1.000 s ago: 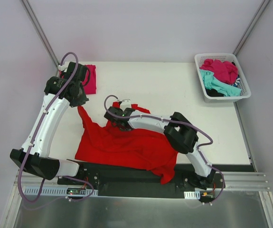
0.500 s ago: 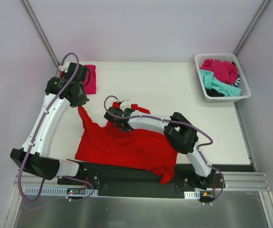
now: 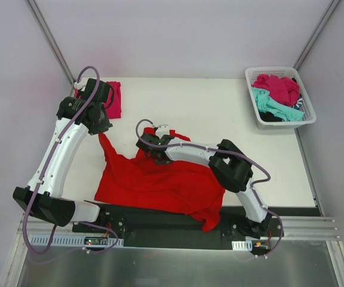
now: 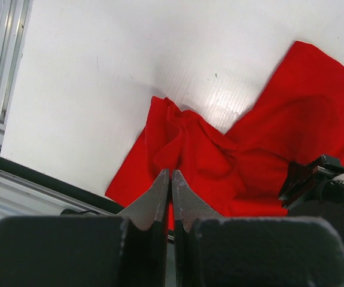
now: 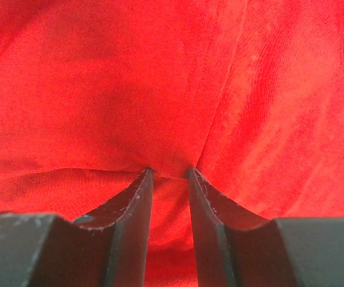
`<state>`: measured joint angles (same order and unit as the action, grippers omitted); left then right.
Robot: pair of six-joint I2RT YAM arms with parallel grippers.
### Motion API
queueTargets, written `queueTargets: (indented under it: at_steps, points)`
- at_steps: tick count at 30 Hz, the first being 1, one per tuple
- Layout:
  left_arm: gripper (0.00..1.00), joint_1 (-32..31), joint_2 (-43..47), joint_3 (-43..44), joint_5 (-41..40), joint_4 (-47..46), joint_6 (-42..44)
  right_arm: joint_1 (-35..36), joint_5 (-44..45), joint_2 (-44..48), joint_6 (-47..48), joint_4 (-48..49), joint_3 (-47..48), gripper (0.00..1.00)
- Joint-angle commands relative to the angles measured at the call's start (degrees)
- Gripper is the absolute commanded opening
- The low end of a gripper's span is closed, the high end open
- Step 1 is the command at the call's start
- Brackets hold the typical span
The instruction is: Fold and stack the t-shirts
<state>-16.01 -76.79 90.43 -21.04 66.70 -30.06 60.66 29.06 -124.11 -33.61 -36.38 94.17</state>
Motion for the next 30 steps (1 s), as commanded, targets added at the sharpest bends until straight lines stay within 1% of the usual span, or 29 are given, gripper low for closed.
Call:
queueTargets:
  at_steps: [1, 12, 19, 23, 27, 30]
  points:
    - [0.00, 0.7, 1.6, -0.1, 0.7, 0.0, 1.1, -0.5, -0.2, -0.3, 1.9, -2.4, 0.0, 0.34]
    - [0.00, 0.7, 1.5, 0.1, 0.7, 0.1, 1.3, -0.7, -0.1, 0.7, 5.0, -3.9, 2.5, 0.33]
    - [0.00, 0.8, 1.5, -0.3, 0.6, 0.2, 1.6, -0.5, -1.1, -0.6, 6.3, -4.9, 3.9, 0.32]
    - [0.00, 0.7, 1.3, -0.3, 1.0, 0.1, 1.4, 0.1, -0.2, 0.1, 8.4, -6.3, 6.2, 0.32]
    - [0.00, 0.8, 0.9, -0.3, 1.2, -0.1, 1.4, 0.0, -0.4, -1.1, 10.8, -8.0, 8.3, 0.32]
    - [0.00, 0.8, 0.9, -0.3, 1.1, -0.3, 1.5, -0.5, -1.6, -1.8, 11.3, -7.7, 7.5, 0.31]
